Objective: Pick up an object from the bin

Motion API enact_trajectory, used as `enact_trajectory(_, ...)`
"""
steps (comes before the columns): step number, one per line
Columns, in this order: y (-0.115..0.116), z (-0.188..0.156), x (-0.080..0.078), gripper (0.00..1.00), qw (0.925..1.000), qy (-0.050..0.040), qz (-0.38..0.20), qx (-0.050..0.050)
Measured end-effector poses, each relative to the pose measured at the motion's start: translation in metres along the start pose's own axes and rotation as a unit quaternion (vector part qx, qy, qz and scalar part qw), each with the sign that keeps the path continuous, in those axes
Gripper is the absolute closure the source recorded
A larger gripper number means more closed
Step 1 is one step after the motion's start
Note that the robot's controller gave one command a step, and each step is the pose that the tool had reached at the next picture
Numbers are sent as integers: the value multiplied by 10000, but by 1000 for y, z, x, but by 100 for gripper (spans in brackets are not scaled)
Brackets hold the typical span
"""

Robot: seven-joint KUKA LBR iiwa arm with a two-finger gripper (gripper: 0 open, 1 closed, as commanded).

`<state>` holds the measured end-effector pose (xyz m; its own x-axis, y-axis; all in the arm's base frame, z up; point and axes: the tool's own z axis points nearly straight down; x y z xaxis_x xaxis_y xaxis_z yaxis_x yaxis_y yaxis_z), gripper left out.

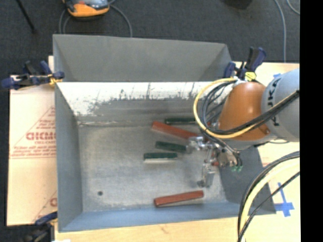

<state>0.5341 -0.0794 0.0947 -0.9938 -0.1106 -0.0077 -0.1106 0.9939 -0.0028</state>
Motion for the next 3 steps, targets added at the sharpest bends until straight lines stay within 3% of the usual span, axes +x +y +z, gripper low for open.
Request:
enact_trajectory(1, 49, 8, 1, 0, 9971, 24, -756, -5)
enact_trajectory(2, 100, 20, 14, 0, 9993, 5, -373, -14)
enact_trajectory(3, 121, 22, 4, 0, 9999, 22, -137, -17)
